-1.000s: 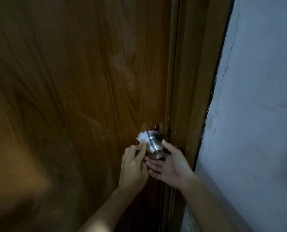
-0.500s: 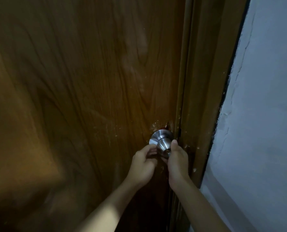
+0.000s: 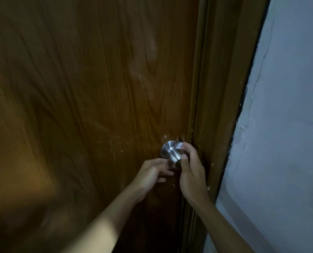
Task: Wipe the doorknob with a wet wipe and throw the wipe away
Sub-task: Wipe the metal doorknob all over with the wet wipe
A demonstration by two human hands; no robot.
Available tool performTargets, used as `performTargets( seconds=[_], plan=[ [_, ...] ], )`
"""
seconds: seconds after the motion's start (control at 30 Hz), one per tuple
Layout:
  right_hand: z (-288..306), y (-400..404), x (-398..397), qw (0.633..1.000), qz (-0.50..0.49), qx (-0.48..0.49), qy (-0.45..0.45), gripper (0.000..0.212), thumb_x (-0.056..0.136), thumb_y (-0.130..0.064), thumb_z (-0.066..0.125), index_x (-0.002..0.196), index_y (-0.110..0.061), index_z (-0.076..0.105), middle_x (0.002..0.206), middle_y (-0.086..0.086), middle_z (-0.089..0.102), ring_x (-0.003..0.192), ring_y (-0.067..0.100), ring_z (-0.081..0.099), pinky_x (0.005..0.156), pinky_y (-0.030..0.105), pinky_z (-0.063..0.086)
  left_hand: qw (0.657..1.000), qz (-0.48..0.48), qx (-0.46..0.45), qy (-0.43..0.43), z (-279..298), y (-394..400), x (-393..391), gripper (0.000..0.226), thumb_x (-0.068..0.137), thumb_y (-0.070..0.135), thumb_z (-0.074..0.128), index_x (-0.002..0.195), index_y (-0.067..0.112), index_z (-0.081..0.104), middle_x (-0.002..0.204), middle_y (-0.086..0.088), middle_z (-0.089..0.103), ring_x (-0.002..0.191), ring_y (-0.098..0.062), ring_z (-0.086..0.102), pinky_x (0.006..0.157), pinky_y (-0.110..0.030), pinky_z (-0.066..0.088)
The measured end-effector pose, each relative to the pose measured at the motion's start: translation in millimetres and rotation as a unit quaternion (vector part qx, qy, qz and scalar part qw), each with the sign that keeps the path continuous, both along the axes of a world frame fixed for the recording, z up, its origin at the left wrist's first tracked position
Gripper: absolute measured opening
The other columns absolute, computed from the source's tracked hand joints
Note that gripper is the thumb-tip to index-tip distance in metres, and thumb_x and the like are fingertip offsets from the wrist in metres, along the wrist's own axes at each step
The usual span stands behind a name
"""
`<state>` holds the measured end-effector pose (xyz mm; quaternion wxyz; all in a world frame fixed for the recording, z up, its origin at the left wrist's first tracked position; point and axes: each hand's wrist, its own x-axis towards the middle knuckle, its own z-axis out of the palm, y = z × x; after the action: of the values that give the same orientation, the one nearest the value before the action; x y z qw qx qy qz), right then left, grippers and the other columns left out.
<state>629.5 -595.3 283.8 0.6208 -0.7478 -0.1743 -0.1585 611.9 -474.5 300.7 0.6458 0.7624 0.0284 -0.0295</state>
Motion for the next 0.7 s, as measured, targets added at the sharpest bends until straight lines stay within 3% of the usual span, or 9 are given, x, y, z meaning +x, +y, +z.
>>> performTargets(
  seconds=[0.17,0.27,0.33,0.4,0.47,0.6,0.7],
  plan=[
    [5,-5,11,0.994,0.033,-0.081,-0.059,0.046,0.09,-0.028,0.026,0.134,-0.018,0.038,0.129,-0.002,0.049,0.116,0.001,0.044,0.092,0.007,0.03,0.999,0.015,0.029,0.0,4,9,2,0.029,0.084,0.002,0.047,0.097,0.02,0.066,0.099,0.0,0.072,0.096,-0.015,0.066,0.093,-0.04,0.047],
    [8,-8,14,0.984,0.057,-0.148,-0.077,0.046,0.09,-0.025,0.027,0.136,-0.023,0.033,0.116,-0.019,0.044,0.105,-0.012,0.04,0.088,0.002,0.027,0.999,0.014,0.032,0.0,4,12,1,0.028,0.084,0.001,0.048,0.095,0.019,0.066,0.095,-0.001,0.071,0.094,-0.016,0.065,0.091,-0.038,0.047],
    [9,-10,16,0.977,0.068,-0.179,-0.095,0.047,0.092,-0.022,0.027,0.138,-0.021,0.03,0.107,-0.022,0.043,0.105,-0.005,0.042,0.089,0.005,0.028,0.999,0.016,0.028,0.001,3,13,1,0.024,0.085,0.004,0.048,0.096,0.016,0.066,0.093,-0.003,0.071,0.092,-0.016,0.066,0.09,-0.038,0.047],
    [11,-12,18,0.971,0.08,-0.197,-0.11,0.048,0.093,-0.019,0.027,0.14,-0.019,0.026,0.109,-0.014,0.049,0.106,-0.001,0.043,0.09,0.002,0.027,1.0,0.019,0.021,0.001,3,12,2,0.021,0.088,0.009,0.048,0.096,0.014,0.067,0.092,-0.004,0.072,0.089,-0.016,0.067,0.087,-0.037,0.048],
    [12,-14,20,0.964,0.09,-0.216,-0.128,0.05,0.093,-0.018,0.028,0.142,-0.015,0.021,0.112,-0.005,0.055,0.108,0.001,0.043,0.092,-0.001,0.025,1.0,0.026,0.003,0.001,3,10,3,0.022,0.09,0.013,0.047,0.094,0.012,0.069,0.092,-0.006,0.073,0.086,-0.017,0.068,0.082,-0.034,0.049],
    [13,-15,21,0.961,0.128,-0.222,-0.105,0.055,0.092,-0.021,0.027,0.144,-0.023,0.011,0.118,-0.006,0.054,0.115,0.005,0.042,0.094,0.011,0.028,0.994,0.107,-0.013,-0.006,4,1,5,0.03,0.092,0.033,0.047,0.084,0.013,0.068,0.078,-0.004,0.072,0.069,-0.016,0.069,0.062,-0.025,0.05],
    [13,-16,21,0.964,0.129,-0.208,-0.107,0.054,0.096,-0.016,0.033,0.144,-0.025,0.009,0.122,-0.004,0.056,0.113,-0.001,0.044,0.09,0.002,0.028,0.985,0.166,0.009,-0.043,3,-5,5,0.032,0.084,0.042,0.057,0.076,0.014,0.07,0.069,-0.002,0.072,0.057,-0.012,0.067,0.05,-0.019,0.047]
  ],
)
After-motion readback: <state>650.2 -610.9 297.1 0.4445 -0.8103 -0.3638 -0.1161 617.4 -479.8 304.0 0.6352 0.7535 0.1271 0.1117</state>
